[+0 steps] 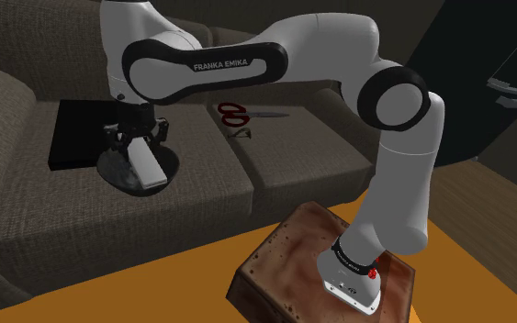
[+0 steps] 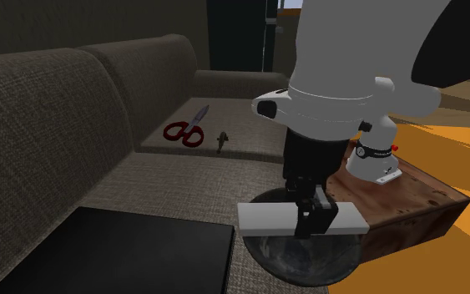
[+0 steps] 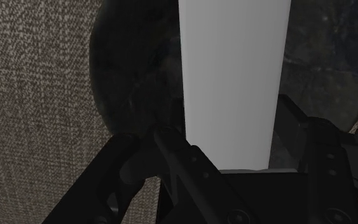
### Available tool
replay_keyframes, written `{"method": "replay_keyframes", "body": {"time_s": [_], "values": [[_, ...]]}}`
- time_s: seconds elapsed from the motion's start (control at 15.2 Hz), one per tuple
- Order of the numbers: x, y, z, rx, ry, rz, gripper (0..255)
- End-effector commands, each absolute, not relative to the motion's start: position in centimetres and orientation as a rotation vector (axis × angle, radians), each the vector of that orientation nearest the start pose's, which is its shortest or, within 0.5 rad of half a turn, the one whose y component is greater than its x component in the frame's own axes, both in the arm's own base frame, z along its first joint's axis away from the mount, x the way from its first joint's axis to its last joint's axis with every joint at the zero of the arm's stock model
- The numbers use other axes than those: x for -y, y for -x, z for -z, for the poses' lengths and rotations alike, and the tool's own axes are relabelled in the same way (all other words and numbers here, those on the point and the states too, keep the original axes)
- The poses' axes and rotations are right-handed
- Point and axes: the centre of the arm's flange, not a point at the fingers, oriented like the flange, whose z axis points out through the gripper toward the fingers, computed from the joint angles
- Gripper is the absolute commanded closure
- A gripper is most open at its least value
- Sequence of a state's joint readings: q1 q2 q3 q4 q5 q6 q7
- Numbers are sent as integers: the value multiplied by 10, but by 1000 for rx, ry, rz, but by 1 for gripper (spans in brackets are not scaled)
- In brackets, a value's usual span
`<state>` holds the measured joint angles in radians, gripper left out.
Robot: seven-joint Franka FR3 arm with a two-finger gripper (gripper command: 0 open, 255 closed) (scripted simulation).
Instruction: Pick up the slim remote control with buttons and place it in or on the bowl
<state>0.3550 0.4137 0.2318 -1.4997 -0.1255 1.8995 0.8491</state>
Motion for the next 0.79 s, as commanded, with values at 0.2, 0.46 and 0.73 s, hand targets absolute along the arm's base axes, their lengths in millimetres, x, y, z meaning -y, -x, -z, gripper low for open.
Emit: {"method": "replay_keyframes", "body": {"time_s": [0.2,0.46,0.73], "values": [[-349,-581,-436,-379,3140,25,0],[-349,-581,-436,-379,3140,25,0],[-350,-581,-486,-379,3140,25,0]]}}
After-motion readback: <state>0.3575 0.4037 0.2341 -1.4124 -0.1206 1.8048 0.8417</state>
